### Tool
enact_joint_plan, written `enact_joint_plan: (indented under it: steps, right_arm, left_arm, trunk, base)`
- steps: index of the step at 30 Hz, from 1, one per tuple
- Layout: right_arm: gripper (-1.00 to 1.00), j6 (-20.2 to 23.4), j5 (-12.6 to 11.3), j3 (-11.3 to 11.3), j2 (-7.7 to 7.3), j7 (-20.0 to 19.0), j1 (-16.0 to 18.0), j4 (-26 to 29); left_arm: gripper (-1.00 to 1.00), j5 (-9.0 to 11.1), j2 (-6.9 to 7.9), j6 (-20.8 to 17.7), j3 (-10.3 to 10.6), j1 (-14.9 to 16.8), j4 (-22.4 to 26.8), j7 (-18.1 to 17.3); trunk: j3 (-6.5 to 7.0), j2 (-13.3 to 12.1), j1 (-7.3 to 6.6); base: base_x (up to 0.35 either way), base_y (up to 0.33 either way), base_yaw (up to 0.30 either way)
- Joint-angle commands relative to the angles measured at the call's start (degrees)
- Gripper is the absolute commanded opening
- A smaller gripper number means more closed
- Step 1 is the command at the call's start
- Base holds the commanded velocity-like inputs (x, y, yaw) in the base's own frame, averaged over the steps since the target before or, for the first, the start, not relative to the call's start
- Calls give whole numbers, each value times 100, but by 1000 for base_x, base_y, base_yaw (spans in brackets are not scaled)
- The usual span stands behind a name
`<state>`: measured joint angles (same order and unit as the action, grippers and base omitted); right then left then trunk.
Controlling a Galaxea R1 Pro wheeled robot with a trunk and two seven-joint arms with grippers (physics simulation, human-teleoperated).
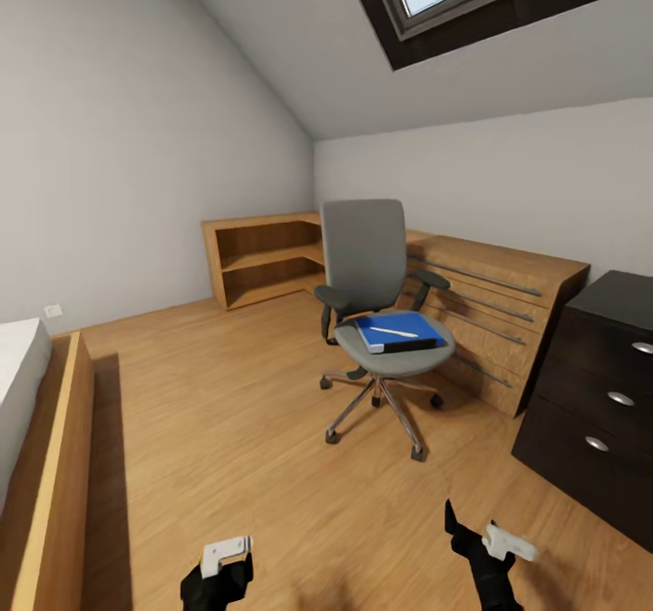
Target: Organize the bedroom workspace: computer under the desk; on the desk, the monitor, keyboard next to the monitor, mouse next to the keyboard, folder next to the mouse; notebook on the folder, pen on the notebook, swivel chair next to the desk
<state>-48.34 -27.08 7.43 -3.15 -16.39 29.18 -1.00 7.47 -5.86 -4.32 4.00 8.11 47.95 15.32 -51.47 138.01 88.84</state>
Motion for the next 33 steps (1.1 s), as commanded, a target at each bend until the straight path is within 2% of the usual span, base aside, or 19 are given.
enact_joint_plan:
  steps: [1, 7, 14, 21, 22, 25, 28, 31, 32, 33]
  right_arm:
    - [100, -61, -15, 48, 20, -58, -26, -11]
    - [100, -249, -6, 48, 170, -57, -165, -14]
    - [100, -301, 6, 48, 222, -57, -201, -15]
    - [100, -302, 9, 48, 226, -57, -209, -16]
    - [100, -291, 14, 42, 243, -56, -240, -23]
    - [100, -295, 18, 40, 244, -64, -273, -23]
    - [100, -297, 128, 28, 244, -71, -290, -23]
    - [100, -298, 342, 19, 245, -73, -294, -23]
    - [100, -298, 682, 11, 245, -73, -309, -23]
    - [100, -298, 816, 10, 245, -74, -319, -23]
  left_arm:
    - [100, 57, 5, 98, 28, -12, -78, 46]
    - [100, 60, -1, 557, 51, -55, -497, 66]
    - [100, 52, -9, 642, 72, -62, -960, 75]
    - [100, 37, -4, 644, 74, -64, -1204, 76]
    - [100, -52, 0, 635, 75, -72, -1942, 48]
    - [100, -53, 3, 658, 73, -73, -2052, 29]
    - [100, -47, 5, 683, 68, -72, -2106, 8]
    - [100, -41, 2, 686, 67, -69, -2119, 3]
    - [100, -32, 0, 679, 62, -67, -2125, 0]
    - [100, -31, -3, 677, 61, -66, -2127, 0]
  trunk:
    - [13, -39, -24]
    - [121, -280, -156]
    - [246, -560, -309]
    - [372, -841, -463]
    - [394, -881, -485]
    - [463, -1001, -551]
    - [533, -1122, -617]
    - [604, -1242, -683]
    - [627, -1282, -705]
    - [650, -1322, -727]
  base:
    - [0, 0, 0]
    - [0, 0, 0]
    - [0, 0, 0]
    - [0, 0, 0]
    - [0, 0, -169]
    - [0, 0, -203]
    - [0, 0, -236]
    - [0, 0, -241]
    - [0, 0, -231]
    - [0, 0, -229]
